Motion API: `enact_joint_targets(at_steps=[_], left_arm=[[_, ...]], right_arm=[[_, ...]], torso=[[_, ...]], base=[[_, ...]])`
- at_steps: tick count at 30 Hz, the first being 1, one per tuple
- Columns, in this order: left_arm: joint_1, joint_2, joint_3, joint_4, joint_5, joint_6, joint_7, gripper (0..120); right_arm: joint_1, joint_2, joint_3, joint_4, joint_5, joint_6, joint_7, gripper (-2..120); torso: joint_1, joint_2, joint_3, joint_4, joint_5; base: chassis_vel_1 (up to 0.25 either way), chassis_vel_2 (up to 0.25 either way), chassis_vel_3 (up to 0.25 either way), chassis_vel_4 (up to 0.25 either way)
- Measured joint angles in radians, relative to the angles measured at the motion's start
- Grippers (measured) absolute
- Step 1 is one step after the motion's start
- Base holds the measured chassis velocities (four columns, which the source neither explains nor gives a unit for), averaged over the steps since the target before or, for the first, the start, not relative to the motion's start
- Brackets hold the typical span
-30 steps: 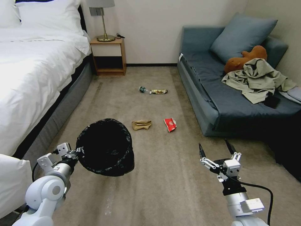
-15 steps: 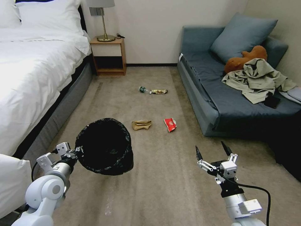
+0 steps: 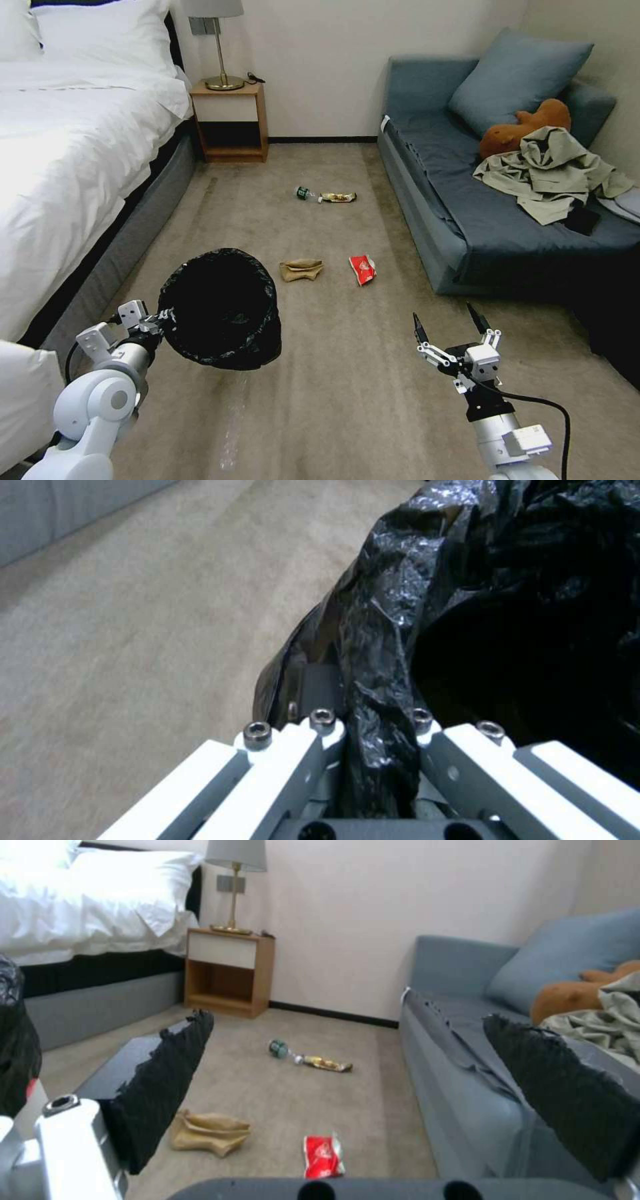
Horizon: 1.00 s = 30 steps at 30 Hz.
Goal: Pick up the trash bin, then pick up the garbage on the floor and place it into the trash bin.
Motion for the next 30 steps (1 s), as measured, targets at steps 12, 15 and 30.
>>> enact_joint_targets(at_steps=[12, 15, 30], left_arm=[[0.0, 0.002, 0.001, 0.001, 0.004, -0.008, 0.002, 3], [0.0, 0.004, 0.0, 0.0, 0.004, -0.01, 0.003, 3], [-0.001, 0.011, -0.002, -0.002, 0.001, -0.014, 0.003, 3]], right_arm=[[0.0, -0.003, -0.001, -0.006, -0.001, 0.007, 0.004, 100], [0.0, -0.004, -0.001, -0.004, 0.0, 0.008, 0.004, 100], [0.0, -0.003, -0.002, 0.007, 0.001, 0.003, 0.005, 100]], torso=[[0.0, 0.0, 0.0, 0.0, 0.0], [0.0, 0.0, 0.0, 0.0, 0.0], [0.0, 0.0, 0.0, 0.0, 0.0]], base=[[-0.086, 0.096, 0.098, -0.091], [-0.08, 0.091, 0.101, -0.083], [-0.1, 0.105, 0.106, -0.109]])
